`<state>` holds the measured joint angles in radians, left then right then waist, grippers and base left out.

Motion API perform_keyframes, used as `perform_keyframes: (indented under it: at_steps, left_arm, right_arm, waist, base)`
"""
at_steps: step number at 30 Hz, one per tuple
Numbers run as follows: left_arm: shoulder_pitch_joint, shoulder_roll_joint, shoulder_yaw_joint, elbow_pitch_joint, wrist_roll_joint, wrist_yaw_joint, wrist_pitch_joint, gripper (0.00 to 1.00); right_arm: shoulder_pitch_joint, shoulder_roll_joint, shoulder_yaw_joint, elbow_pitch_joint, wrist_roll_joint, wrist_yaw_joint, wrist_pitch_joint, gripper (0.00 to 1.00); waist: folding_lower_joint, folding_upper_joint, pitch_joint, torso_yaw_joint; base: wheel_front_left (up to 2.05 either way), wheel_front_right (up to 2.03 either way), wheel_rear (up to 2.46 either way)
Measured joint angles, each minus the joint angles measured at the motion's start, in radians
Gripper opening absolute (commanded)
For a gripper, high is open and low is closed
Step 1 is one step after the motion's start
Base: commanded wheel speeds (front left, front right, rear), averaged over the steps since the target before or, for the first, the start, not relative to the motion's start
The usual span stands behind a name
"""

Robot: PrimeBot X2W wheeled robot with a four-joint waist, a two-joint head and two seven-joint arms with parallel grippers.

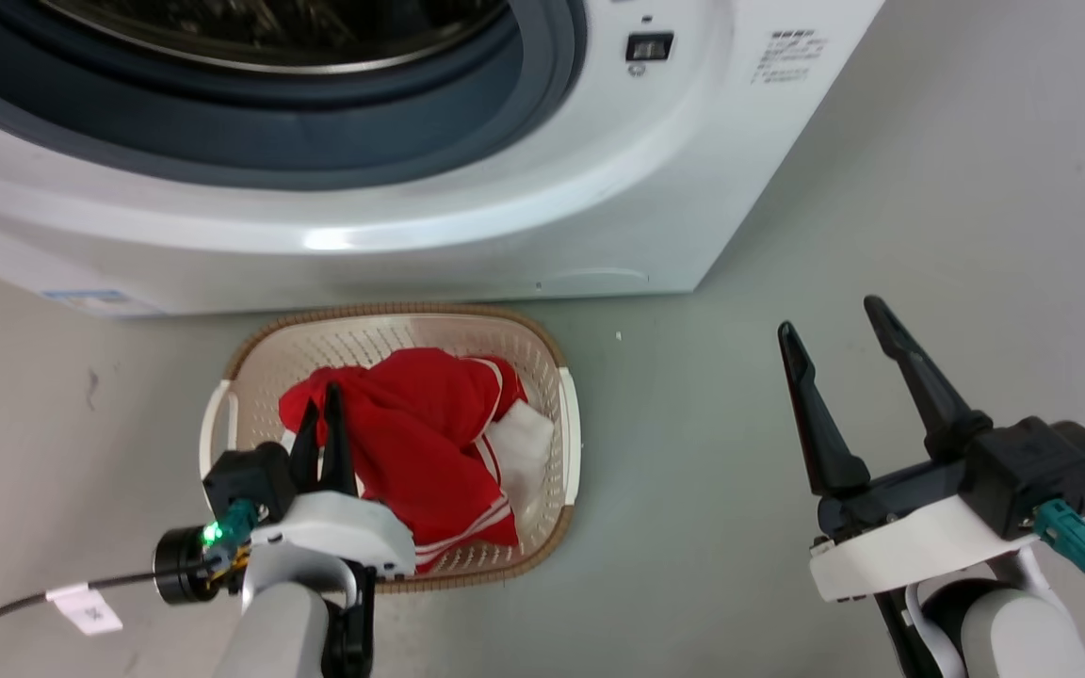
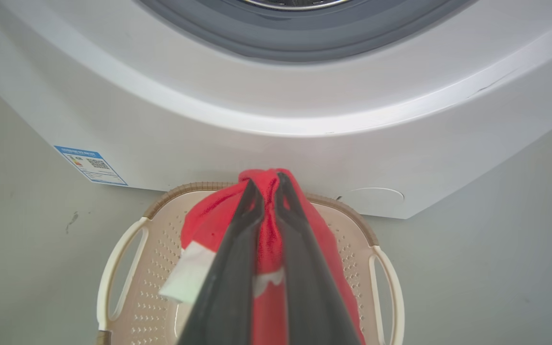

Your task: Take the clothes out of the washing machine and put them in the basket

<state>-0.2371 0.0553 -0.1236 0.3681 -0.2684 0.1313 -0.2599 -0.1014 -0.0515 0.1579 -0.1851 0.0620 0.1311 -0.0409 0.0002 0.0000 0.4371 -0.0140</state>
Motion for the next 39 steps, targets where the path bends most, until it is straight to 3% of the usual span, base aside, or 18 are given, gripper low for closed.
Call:
perform_keyframes:
  at_steps: [9, 17, 32, 33, 34, 35, 36, 39]
  left_arm:
    - [-0.155, -0.004, 0.019, 0.156, 0.001, -0.022, 0.000, 0.00]
    - [-0.288, -0.005, 0.047, 0.331, -0.022, 0.000, -0.002, 0.00]
    - [-0.429, 0.002, 0.157, 0.637, 0.016, -0.037, -0.003, 0.00]
    - [-0.433, 0.002, 0.159, 0.652, 0.015, -0.044, -0.003, 0.08]
    - [-0.434, 0.002, 0.162, 0.667, 0.014, -0.047, -0.003, 0.36]
    - [-0.434, 0.001, 0.167, 0.679, 0.008, -0.049, -0.003, 0.78]
    - [-0.435, 0.001, 0.170, 0.687, 0.008, -0.049, -0.003, 1.00]
    - [-0.431, 0.000, 0.185, 0.699, -0.002, -0.058, -0.003, 1.00]
  right_arm:
    - [-0.053, -0.007, -0.003, -0.010, 0.003, 0.000, -0.012, 1.00]
    - [-0.105, -0.014, 0.003, -0.005, 0.017, 0.000, -0.035, 1.00]
    - [-0.133, -0.019, 0.004, 0.028, 0.027, 0.000, -0.066, 1.00]
    - [-0.139, -0.019, 0.004, 0.032, 0.027, 0.000, -0.067, 1.00]
    - [-0.142, -0.019, 0.005, 0.035, 0.027, 0.000, -0.068, 1.00]
    - [-0.142, -0.019, 0.005, 0.037, 0.027, 0.000, -0.069, 1.00]
    - [-0.142, -0.018, 0.005, 0.043, 0.027, 0.000, -0.072, 1.00]
    - [-0.141, -0.018, 0.005, 0.060, 0.026, 0.000, -0.075, 1.00]
  waist:
    - [0.0000, 0.0000, 0.172, -0.020]
    - [0.0000, 0.0000, 0.294, -0.061]
    - [0.0000, 0.0000, 0.388, -0.126]
    - [0.0000, 0.0000, 0.385, -0.126]
    - [0.0000, 0.0000, 0.380, -0.125]
    - [0.0000, 0.0000, 0.374, -0.124]
    - [-0.0001, 0.0000, 0.367, -0.123]
    - [-0.0001, 0.0000, 0.337, -0.119]
  base:
    - [0.00, 0.00, 0.00]
    - [0.00, 0.00, 0.00]
    - [0.00, 0.00, 0.00]
    - [0.00, 0.00, 0.00]
    - [0.00, 0.00, 0.00]
    - [0.00, 0.00, 0.00]
    - [0.00, 0.00, 0.00]
    - [0.00, 0.00, 0.00]
